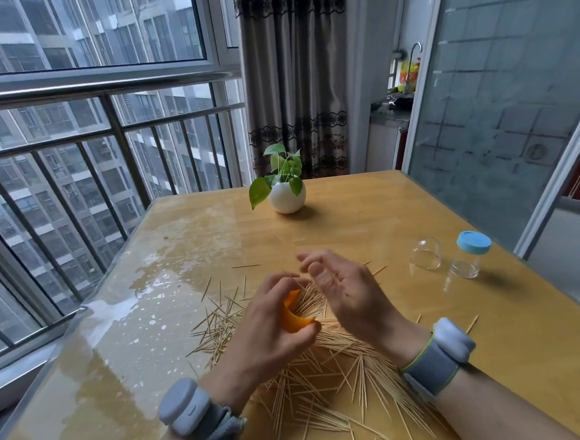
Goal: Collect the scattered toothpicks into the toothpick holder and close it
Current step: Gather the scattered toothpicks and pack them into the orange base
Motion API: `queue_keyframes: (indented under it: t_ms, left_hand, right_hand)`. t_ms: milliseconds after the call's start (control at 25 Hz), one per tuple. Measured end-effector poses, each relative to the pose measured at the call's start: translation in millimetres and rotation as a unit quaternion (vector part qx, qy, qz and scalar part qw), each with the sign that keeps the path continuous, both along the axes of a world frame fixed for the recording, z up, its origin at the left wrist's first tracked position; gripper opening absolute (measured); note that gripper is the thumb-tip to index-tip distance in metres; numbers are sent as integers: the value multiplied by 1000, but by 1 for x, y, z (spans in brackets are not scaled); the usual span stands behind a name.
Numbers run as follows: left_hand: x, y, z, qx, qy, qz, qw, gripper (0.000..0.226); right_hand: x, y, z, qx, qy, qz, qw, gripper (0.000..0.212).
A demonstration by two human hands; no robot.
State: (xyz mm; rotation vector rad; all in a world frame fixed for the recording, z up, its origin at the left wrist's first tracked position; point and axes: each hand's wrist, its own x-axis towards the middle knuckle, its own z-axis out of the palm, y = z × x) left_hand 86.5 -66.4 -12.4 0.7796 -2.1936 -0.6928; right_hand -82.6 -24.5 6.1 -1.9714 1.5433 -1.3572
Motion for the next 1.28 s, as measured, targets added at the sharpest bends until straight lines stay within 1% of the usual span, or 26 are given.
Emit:
queue_keyframes:
  t_ms: [80,120,160,200,240,280,320,360,480,560,600,680,760,840,960,1080,1280]
  left_hand:
    - [7,-5,1,12,-23,-12,1000,58]
    - [10,-7,1,13,-39,-16,999,66]
    - [12,-9,2,13,-48,-18,999,76]
    - [15,-11,2,18,-47,-14,999,86]
    - [19,-14,3,24,-38,-7,999,92]
    - [23,-17,4,23,-31,3,999,95]
    - [26,-20,5,11,-32,13,999,94]
    - [27,-21,5,-10,-42,19,999,90]
    - [26,-20,1,-54,-66,5,996,68]
    - [24,-19,0,-54,-61,-3,997,57]
    - [23,-20,0,-51,-56,-1,997,55]
    - [23,-20,1,-47,-48,8,998,64]
    - [22,-18,1,-37,-37,13,999,78]
    - [20,-16,-1,-20,-23,17,999,86]
    - [18,-15,-3,17,7,32,999,88]
    - [17,-15,-4,32,21,38,999,89]
    - [18,-14,-2,44,50,39,997,86]
  right_hand:
    - [-12,-3,4,2,-26,-57,998,34]
    - [-18,-4,4,23,-15,-75,997,30]
    - [-24,-5,3,63,27,-93,993,27]
    - [-30,-7,0,119,99,-112,982,30]
    - [-33,-8,-2,187,177,-130,957,37]
    - [-35,-6,-3,254,240,-148,925,45]
    - [-34,-5,-3,300,282,-158,898,52]
    - [-32,-3,-3,320,309,-153,882,54]
    - [-14,7,6,317,361,-61,875,50]
    - [-4,15,16,339,375,-13,863,53]
    - [-2,19,20,353,376,-10,856,55]
    - [0,23,23,366,377,-27,850,55]
    - [1,25,25,366,376,-40,851,49]
    - [1,24,25,369,368,-44,852,41]
    - [-2,20,21,361,359,-43,860,28]
    - [-5,14,16,347,358,-39,866,20]
    - [-12,4,6,334,346,-3,877,19]
